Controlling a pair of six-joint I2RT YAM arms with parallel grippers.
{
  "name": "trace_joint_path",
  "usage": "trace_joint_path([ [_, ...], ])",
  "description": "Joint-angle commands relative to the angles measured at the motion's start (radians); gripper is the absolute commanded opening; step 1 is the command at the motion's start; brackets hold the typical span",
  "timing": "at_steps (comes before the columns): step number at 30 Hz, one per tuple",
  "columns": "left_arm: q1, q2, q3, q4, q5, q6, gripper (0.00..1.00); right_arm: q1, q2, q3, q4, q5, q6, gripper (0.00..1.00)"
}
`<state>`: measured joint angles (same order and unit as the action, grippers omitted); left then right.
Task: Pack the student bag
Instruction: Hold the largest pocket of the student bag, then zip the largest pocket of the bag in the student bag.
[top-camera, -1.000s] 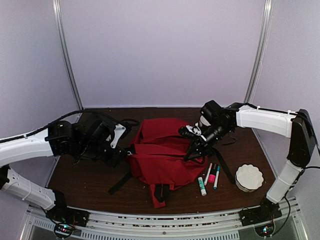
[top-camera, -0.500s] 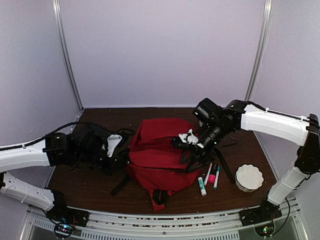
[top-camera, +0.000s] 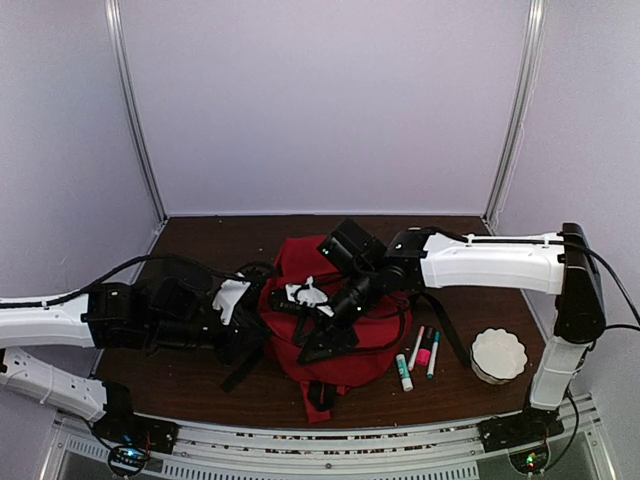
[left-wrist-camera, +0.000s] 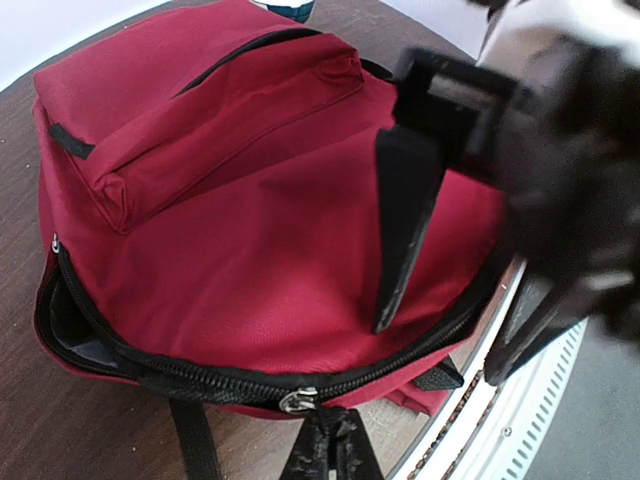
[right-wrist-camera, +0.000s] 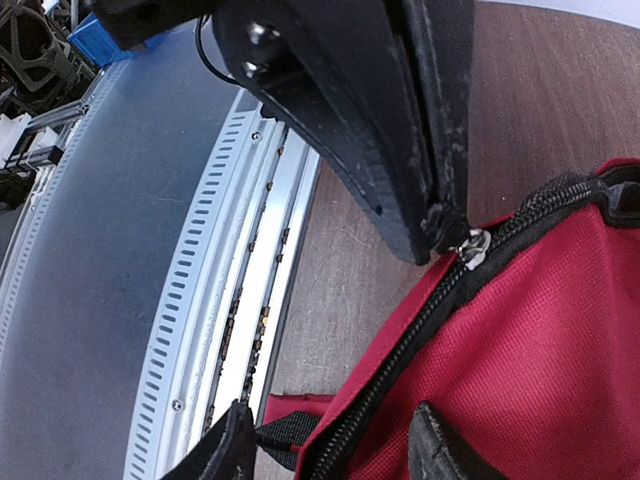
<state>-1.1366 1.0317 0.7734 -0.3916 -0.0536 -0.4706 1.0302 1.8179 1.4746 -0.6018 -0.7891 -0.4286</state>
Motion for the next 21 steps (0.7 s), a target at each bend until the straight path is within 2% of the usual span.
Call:
trace_joint_path([
  [1, -0.014, -0.054, -0.004, 0.112, -0.031, -0.016, 0.00, 0.015, 0.032, 0.013, 0.060, -0.035, 0.083, 0.52],
  [2, -0.014, -0.060, -0.006, 0.112, -0.035, -0.015, 0.00, 0.023, 0.035, 0.004, 0.070, -0.034, 0.087, 0.47],
  [5, -0.014, -0.063, -0.003, 0.058, -0.096, -0.024, 0.00, 0.031, 0.047, 0.001, 0.069, -0.020, 0.104, 0.10],
  [7, -0.014, -0.062, -0.005, 0.014, -0.140, -0.036, 0.00, 0.028, 0.042, 0.003, 0.034, 0.010, 0.093, 0.00],
  [11, 0.001, -0.056, -0.026, -0.082, -0.216, -0.116, 0.00, 0.028, -0.061, -0.100, 0.036, 0.083, 0.039, 0.00],
  [16, 0.125, -0.037, -0.085, -0.255, -0.211, -0.253, 0.00, 0.042, -0.129, -0.167, -0.042, 0.116, -0.045, 0.00],
  [21, 0.250, -0.130, -0.110, -0.300, -0.243, -0.241, 0.00, 0.048, -0.154, -0.224, -0.059, 0.169, -0.084, 0.00],
])
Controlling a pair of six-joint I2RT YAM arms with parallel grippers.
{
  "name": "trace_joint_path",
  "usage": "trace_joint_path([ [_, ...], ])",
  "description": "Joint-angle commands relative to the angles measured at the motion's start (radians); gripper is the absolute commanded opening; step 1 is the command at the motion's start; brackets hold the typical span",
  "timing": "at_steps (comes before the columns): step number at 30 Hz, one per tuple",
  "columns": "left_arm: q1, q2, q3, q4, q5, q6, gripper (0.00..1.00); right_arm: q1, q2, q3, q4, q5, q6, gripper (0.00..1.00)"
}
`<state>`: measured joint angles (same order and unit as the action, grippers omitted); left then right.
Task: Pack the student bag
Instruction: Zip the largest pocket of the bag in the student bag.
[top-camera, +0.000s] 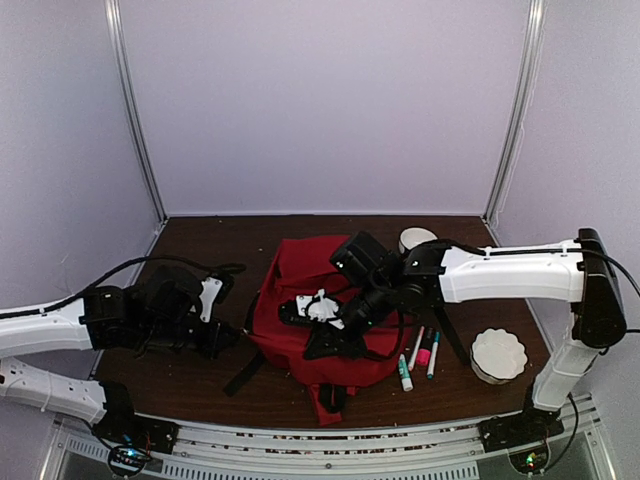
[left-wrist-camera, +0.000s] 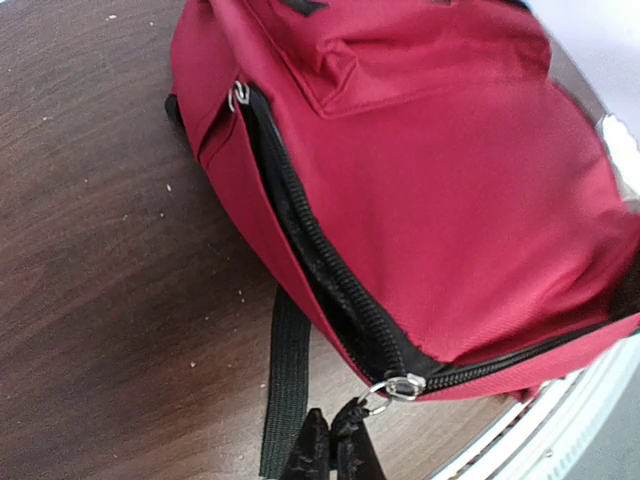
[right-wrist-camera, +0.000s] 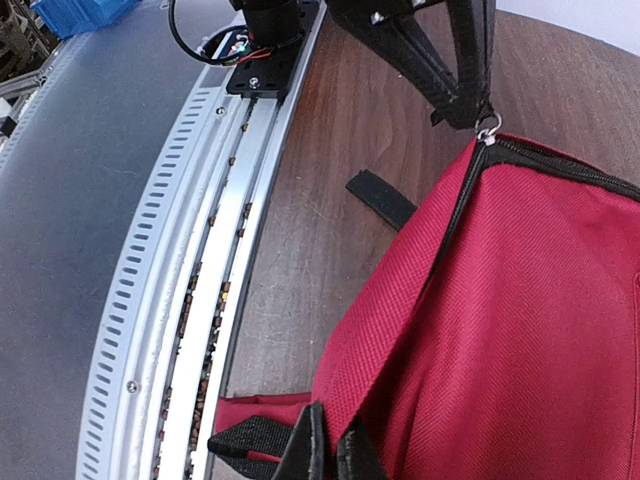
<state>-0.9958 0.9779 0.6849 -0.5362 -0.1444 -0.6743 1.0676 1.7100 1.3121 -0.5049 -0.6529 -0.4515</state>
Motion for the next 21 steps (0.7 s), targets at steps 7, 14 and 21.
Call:
trace_joint_path([
  [7, 0.225, 0.016, 0.032, -0.043, -0.087, 0.143, 0.00, 0.013, -0.072, -0.104, -0.172, 0.024, -0.093, 0.00],
  [14, 0.261, 0.278, 0.196, 0.070, -0.016, 0.260, 0.00, 0.034, -0.070, -0.097, -0.186, -0.011, -0.111, 0.00],
  [21, 0.327, 0.411, 0.286, 0.101, 0.003, 0.316, 0.00, 0.058, -0.073, -0.103, -0.165, -0.005, -0.091, 0.00],
])
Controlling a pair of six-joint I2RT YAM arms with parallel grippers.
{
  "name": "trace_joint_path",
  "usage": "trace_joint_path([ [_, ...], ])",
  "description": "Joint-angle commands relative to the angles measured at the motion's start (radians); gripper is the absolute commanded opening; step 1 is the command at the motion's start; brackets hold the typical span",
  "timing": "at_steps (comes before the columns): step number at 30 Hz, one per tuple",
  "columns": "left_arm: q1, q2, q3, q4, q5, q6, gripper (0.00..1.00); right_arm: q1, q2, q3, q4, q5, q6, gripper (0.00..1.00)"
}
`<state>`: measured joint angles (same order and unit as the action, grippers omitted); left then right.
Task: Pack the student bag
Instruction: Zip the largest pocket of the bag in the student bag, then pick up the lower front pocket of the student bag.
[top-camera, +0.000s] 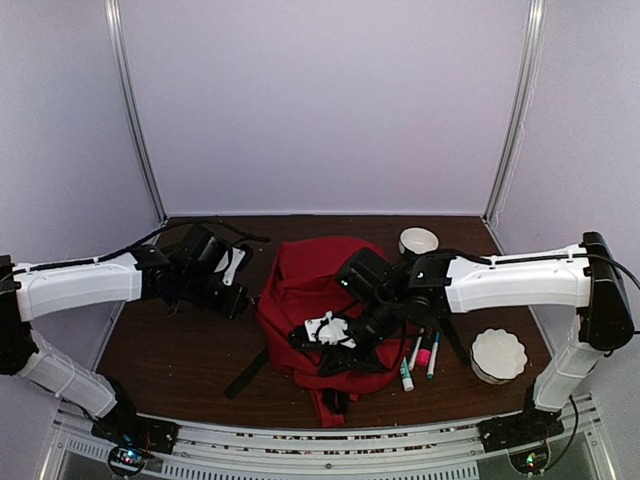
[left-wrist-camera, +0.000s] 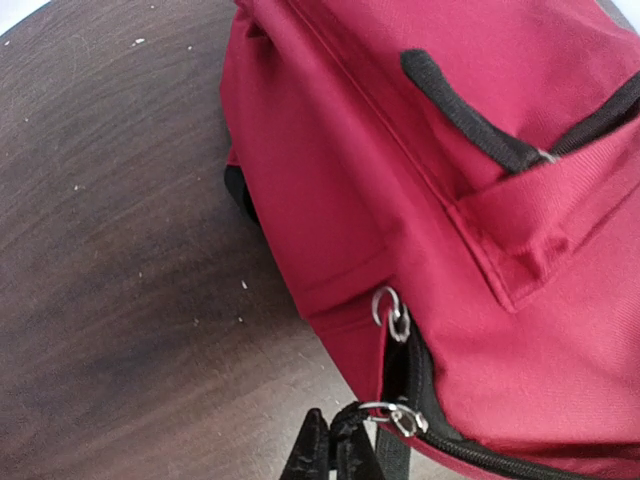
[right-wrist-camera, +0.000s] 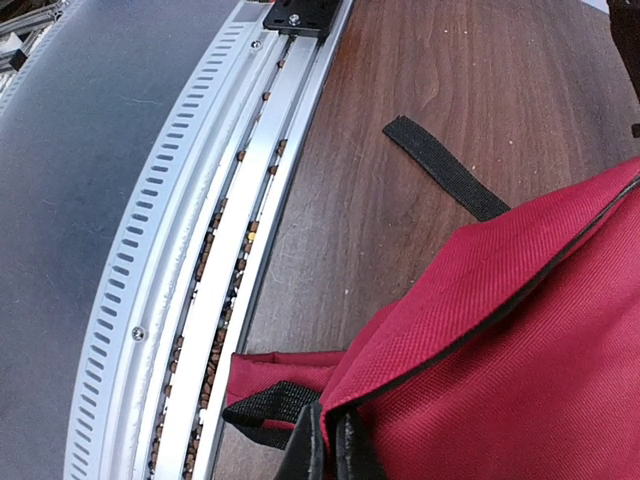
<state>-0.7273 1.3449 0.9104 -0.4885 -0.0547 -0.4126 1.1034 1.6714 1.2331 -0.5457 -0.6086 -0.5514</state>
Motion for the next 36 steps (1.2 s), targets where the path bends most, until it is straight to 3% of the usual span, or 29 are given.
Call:
trace_joint_path([
  [1, 0.066, 0.054, 0.063, 0.059, -0.084, 0.060, 0.00, 0.023, -0.034, -0.023, -0.120, -0.049, 0.013, 0.00],
  [7, 0.074, 0.059, 0.070, 0.083, 0.000, 0.054, 0.00, 0.021, -0.013, 0.008, -0.095, -0.022, 0.054, 0.02],
  [9, 0.073, 0.039, 0.063, 0.080, 0.029, 0.054, 0.01, 0.019, -0.001, 0.052, -0.132, -0.014, 0.050, 0.17],
  [12, 0.075, -0.014, 0.058, 0.043, 0.026, 0.048, 0.28, -0.024, -0.014, 0.111, -0.182, -0.057, 0.044, 0.34],
  [16, 0.074, -0.114, 0.061, -0.026, -0.021, 0.048, 0.45, -0.102, -0.061, 0.158, -0.235, -0.121, 0.027, 0.42],
  [24, 0.075, -0.204, 0.112, -0.091, -0.101, 0.088, 0.61, -0.259, -0.135, 0.189, -0.289, -0.126, 0.035, 0.46],
  [32, 0.075, -0.093, 0.197, 0.064, 0.062, 0.162, 0.63, -0.449, -0.113, 0.217, -0.128, 0.156, 0.204, 0.41],
  [36, 0.073, 0.017, 0.239, 0.186, 0.181, 0.200, 0.64, -0.465, -0.022, 0.286, -0.136, 0.208, 0.166, 0.43],
])
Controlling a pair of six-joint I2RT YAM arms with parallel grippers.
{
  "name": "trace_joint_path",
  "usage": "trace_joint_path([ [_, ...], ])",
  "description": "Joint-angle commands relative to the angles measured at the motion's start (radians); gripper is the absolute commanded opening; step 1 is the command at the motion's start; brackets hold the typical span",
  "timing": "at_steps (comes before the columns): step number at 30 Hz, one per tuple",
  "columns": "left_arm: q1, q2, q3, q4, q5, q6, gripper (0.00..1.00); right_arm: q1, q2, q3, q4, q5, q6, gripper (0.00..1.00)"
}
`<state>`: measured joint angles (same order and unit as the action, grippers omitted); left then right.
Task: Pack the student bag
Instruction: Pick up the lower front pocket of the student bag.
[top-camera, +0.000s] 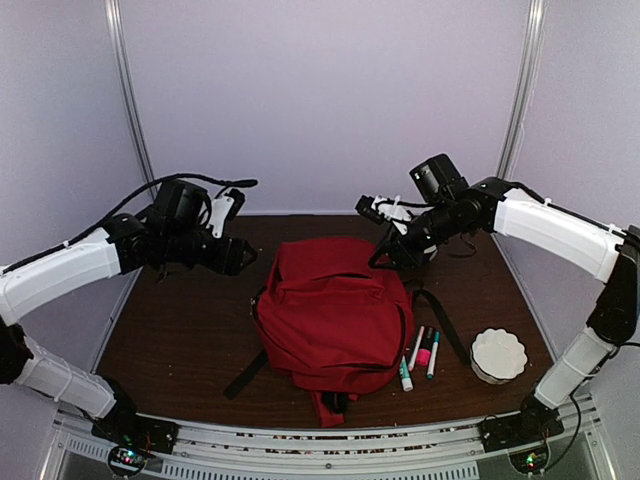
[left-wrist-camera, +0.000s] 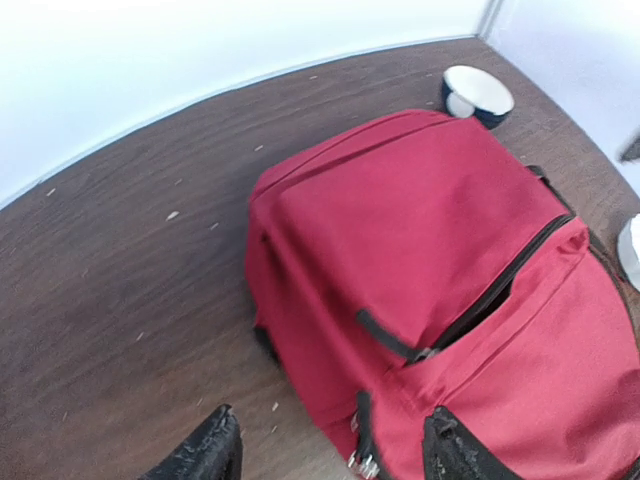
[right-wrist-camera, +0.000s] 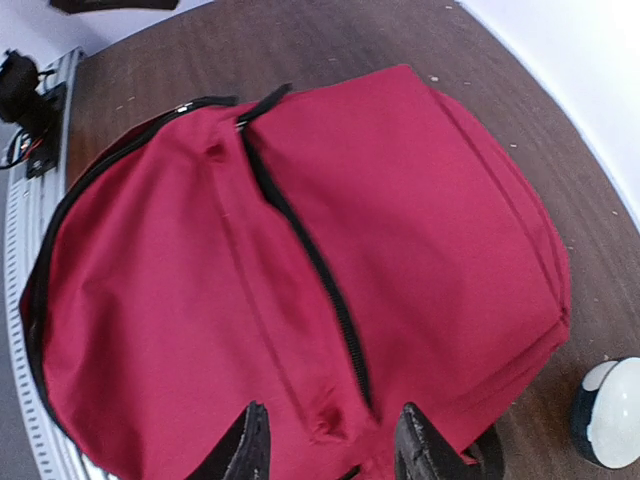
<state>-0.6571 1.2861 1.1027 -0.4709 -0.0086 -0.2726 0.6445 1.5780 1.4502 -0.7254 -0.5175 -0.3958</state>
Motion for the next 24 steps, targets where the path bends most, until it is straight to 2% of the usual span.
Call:
trace_joint_path([
  [1, 0.002, 0.103, 0.054, 0.201, 0.152, 0.063, 0.64, -0.006, 0.089, 0.077, 0.047, 0.125, 0.003, 0.44],
  [6, -0.017, 0.178, 0.010, 0.434, 0.201, 0.119, 0.64, -0.005, 0.142, 0.089, 0.056, 0.111, -0.010, 0.45],
  [11, -0.025, 0.237, -0.044, 0.550, 0.204, 0.132, 0.64, 0.010, 0.201, 0.128, 0.024, 0.129, -0.050, 0.46],
  [18, -0.090, 0.261, -0.098, 0.533, 0.171, 0.093, 0.64, 0.035, 0.265, 0.181, 0.002, 0.164, -0.067, 0.47],
  [24, -0.221, 0.211, -0.188, 0.500, 0.042, 0.085, 0.64, 0.054, 0.317, 0.235, -0.011, 0.212, -0.075, 0.45],
])
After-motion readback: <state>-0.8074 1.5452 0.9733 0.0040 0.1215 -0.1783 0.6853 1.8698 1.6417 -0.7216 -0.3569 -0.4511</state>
